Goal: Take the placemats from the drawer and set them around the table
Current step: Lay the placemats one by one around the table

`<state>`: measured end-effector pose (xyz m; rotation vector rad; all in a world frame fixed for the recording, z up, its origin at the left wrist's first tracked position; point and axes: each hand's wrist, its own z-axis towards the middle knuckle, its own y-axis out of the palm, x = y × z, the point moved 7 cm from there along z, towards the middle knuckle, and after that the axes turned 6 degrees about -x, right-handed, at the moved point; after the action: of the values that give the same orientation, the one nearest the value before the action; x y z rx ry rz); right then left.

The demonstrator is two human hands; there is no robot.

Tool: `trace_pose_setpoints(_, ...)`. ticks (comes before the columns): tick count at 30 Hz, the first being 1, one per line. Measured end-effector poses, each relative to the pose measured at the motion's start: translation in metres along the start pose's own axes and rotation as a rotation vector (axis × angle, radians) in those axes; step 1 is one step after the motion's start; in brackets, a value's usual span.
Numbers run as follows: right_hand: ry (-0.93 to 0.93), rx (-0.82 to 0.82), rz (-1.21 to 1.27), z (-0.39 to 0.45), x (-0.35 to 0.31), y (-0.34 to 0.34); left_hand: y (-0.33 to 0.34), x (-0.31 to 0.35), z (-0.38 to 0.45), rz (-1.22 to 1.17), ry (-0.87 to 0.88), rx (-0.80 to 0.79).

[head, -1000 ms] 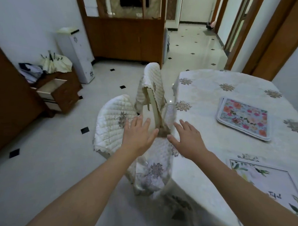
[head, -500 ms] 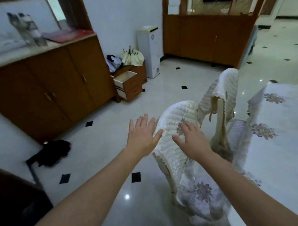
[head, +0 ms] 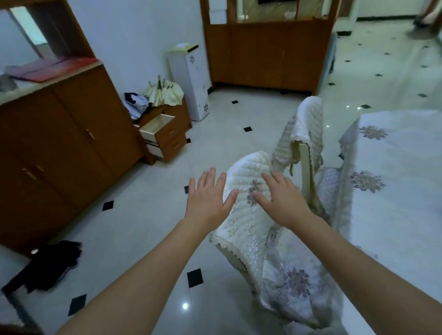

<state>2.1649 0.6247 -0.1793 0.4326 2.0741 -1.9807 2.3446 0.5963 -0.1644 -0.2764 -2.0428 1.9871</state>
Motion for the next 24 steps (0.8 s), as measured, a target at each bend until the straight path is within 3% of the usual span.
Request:
trace_pose_setpoints(8, 0.465, 0.139, -0.009, -0.105, 0.095, -0.026, 0.015, 0.133, 0.023, -0.054, 0.501, -0.050)
trace_pose_setpoints(16, 0.956, 0.222, 0.054, -0.299, 0.139, -0.016, 0.044, 0.275, -0.074, -0.033, 0.969, -0.143)
trace_pose_setpoints(24, 1.126, 0.347, 0.086, -0.414, 0.147, -0.016, 0.046, 0.337, -0.158, -0.008, 1.166, -0.128)
